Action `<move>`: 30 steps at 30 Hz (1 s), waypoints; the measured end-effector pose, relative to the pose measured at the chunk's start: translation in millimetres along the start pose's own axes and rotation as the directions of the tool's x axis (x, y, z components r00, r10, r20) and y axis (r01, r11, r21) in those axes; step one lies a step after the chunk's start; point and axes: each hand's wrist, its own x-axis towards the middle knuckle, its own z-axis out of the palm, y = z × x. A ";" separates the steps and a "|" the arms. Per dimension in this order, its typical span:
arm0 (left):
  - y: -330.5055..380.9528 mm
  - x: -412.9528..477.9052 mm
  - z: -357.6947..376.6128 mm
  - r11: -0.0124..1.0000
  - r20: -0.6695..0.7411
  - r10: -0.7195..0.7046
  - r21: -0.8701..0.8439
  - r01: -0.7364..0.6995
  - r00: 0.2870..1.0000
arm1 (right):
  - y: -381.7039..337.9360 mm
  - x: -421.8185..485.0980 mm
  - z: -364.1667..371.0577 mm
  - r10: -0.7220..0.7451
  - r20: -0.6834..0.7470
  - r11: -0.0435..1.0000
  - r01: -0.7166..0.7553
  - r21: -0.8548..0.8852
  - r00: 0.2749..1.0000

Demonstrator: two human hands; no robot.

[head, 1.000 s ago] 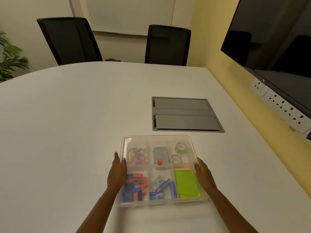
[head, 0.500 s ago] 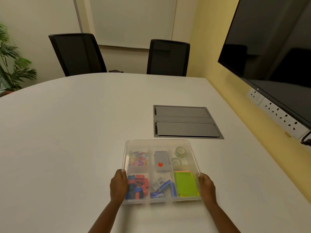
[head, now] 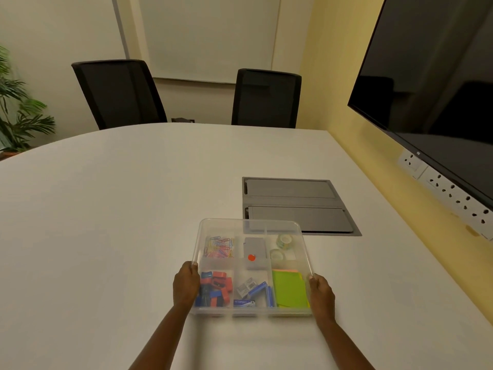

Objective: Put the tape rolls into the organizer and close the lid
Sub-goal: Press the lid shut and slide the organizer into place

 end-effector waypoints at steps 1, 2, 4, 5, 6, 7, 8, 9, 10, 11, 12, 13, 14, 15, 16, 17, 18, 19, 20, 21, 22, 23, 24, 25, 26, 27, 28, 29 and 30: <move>0.6 3.5 1.3 1.000 0.002 0.000 -0.002 0.000 1.000 | -0.4 1.8 1.7 0.000 -0.002 1.000 0.000 0.001 1.000; 1.0 5.7 2.3 1.000 0.004 -0.001 -0.003 0.001 1.000 | -0.2 4.0 3.3 -0.002 -0.003 1.000 0.002 -0.001 1.000; 0.5 7.3 4.4 1.000 -0.004 -0.004 0.004 0.004 1.000 | 0.7 6.8 4.9 -0.010 -0.003 1.000 0.010 -0.014 1.000; 0.3 6.9 5.0 1.000 -0.006 -0.003 0.007 0.003 1.000 | 1.6 7.9 5.2 -0.014 -0.003 1.000 0.014 -0.028 1.000; 0.5 5.6 4.8 1.000 -0.006 -0.004 0.014 0.004 1.000 | 4.1 9.7 5.6 -0.018 -0.002 0.999 0.017 -0.049 1.000; -0.2 5.1 5.0 1.000 -0.005 0.000 0.029 0.001 1.000 | 5.2 10.3 5.5 -0.014 0.002 0.997 0.014 -0.075 1.000; -0.1 3.8 4.5 0.999 -0.006 -0.001 0.051 0.001 1.000 | 7.4 11.6 5.8 -0.011 0.008 0.994 0.012 -0.106 1.000; -1.0 3.3 4.4 0.997 -0.002 0.005 0.081 -0.005 1.000 | 7.7 11.7 5.5 -0.008 0.018 0.990 0.011 -0.144 1.000; -0.6 1.4 3.7 0.993 0.001 0.013 0.120 -0.013 1.000 | 8.9 12.5 5.4 -0.019 0.023 0.982 0.023 -0.188 1.000; 0.1 -0.7 2.9 0.987 0.006 0.017 0.161 -0.018 1.000 | 7.7 11.6 5.1 -0.032 0.027 0.970 0.037 -0.241 0.999; 0.2 -2.5 2.8 0.974 0.004 0.029 0.225 -0.029 1.000 | 7.4 10.9 5.4 -0.059 0.032 0.954 0.066 -0.293 0.998; -1.2 -2.7 4.5 0.946 0.008 0.070 0.317 -0.069 0.998 | 5.2 9.2 5.4 -0.087 0.050 0.931 0.099 -0.352 0.995; -0.4 -5.1 5.7 0.901 0.031 0.113 0.417 -0.116 0.993 | 5.2 9.0 6.5 -0.129 0.082 0.894 0.152 -0.420 0.988; -1.1 -6.8 8.8 0.852 0.064 0.159 0.495 -0.170 0.985 | 2.6 6.6 7.6 -0.172 0.126 0.841 0.212 -0.497 0.977; -0.5 -10.3 11.4 0.822 0.090 0.197 0.528 -0.215 0.976 | 2.7 6.2 10.3 -0.215 0.179 0.783 0.279 -0.555 0.960; -1.1 -12.8 15.8 0.798 0.122 0.242 0.539 -0.269 0.963 | -1.0 3.2 11.9 -0.245 0.234 0.740 0.337 -0.582 0.941; 1.8 -18.9 18.8 0.776 0.160 0.257 0.554 -0.302 0.953 | -2.7 0.6 14.5 -0.266 0.282 0.708 0.385 -0.592 0.922; 3.2 -23.2 22.8 0.760 0.204 0.248 0.564 -0.321 0.947 | -6.9 -4.4 16.2 -0.267 0.321 0.679 0.414 -0.606 0.909; 7.9 -30.4 25.0 0.754 0.246 0.249 0.558 -0.347 0.937 | -10.3 -9.2 18.5 -0.269 0.353 0.649 0.440 -0.621 0.896; 10.3 -36.6 29.1 0.742 0.284 0.256 0.555 -0.376 0.924 | -12.4 -13.3 21.5 -0.286 0.376 0.632 0.468 -0.617 0.882; 12.7 -43.7 32.4 0.732 0.339 0.235 0.555 -0.395 0.911 | -12.6 -15.1 23.6 -0.299 0.395 0.616 0.492 -0.615 0.869; 15.1 -50.1 35.4 0.712 0.370 0.230 0.566 -0.415 0.900 | -13.0 -17.6 25.3 -0.292 0.409 0.603 0.498 -0.623 0.865; 16.0 -55.8 39.4 0.713 0.378 0.219 0.567 -0.412 0.899 | -10.8 -18.7 28.8 -0.271 0.429 0.593 0.500 -0.631 0.862; 15.3 -60.4 43.2 0.704 0.391 0.244 0.558 -0.439 0.888 | -13.0 -23.2 31.1 -0.262 0.436 0.581 0.501 -0.641 0.861; 15.4 -65.4 45.1 0.696 0.412 0.261 0.546 -0.466 0.873 | -14.5 -26.7 32.9 -0.265 0.436 0.551 0.507 -0.663 0.860; 15.0 -68.0 48.3 0.655 0.420 0.265 0.582 -0.482 0.868 | -17.4 -32.9 33.2 -0.289 0.413 0.539 0.503 -0.675 0.864; 13.7 -69.5 51.2 0.657 0.423 0.210 0.606 -0.448 0.881 | -16.3 -38.5 33.8 -0.307 0.411 0.530 0.514 -0.675 0.858; 10.8 -70.9 53.2 0.655 0.402 0.196 0.625 -0.424 0.894 | -14.3 -43.1 34.5 -0.279 0.439 0.521 0.519 -0.678 0.854; 7.1 -72.0 55.5 0.650 0.394 0.202 0.631 -0.423 0.897 | -11.8 -47.3 34.6 -0.237 0.481 0.527 0.527 -0.666 0.844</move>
